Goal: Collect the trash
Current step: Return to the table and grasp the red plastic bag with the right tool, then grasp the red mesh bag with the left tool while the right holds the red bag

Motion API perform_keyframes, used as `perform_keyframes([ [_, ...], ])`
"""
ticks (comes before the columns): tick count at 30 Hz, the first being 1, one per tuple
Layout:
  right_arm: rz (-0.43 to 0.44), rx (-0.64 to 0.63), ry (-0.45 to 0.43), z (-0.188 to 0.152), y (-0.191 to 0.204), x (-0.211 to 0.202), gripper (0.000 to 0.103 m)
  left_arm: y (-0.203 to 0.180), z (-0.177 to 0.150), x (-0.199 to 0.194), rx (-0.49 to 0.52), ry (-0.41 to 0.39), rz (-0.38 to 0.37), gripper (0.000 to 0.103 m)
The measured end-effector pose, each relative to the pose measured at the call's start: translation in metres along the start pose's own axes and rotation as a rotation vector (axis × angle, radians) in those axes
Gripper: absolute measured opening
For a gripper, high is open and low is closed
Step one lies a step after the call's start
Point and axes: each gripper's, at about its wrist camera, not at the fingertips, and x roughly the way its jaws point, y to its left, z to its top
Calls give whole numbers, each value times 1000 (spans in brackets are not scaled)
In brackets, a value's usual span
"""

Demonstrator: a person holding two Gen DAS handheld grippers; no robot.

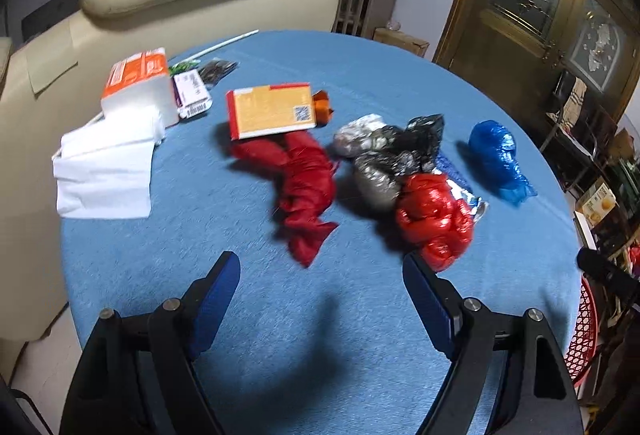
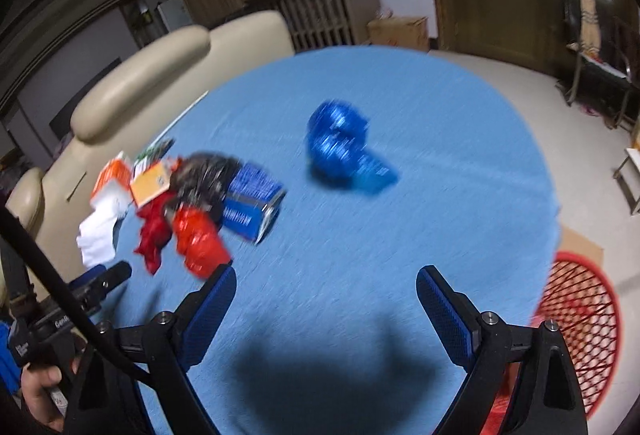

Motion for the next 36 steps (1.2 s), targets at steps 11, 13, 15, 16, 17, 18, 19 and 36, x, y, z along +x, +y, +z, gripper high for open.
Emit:
perform_keyframes([
  [11,86,-47,23,3,33,17,93,19,3,3,-36,-5,43,84],
  [13,134,-92,16,7,47,21,93,23,4,3,-47,-8,47,84],
  [15,167,-131,21,11,61,28,93,26,3,4,-51,-6,55,84],
  [16,178,-152,27,12,69,34,93,27,2,3,-50,-6,58,84],
  [17,180,-173,32,14,77,40,92,29,2,3,-51,-5,62,84],
  [18,182,-189,35,16,82,46,89,31,2,3,-51,-5,65,84],
  [19,184,-211,42,19,90,54,87,33,2,2,-52,-7,68,84],
  [36,187,-299,123,17,112,100,46,26,41,33,-62,3,23,84],
])
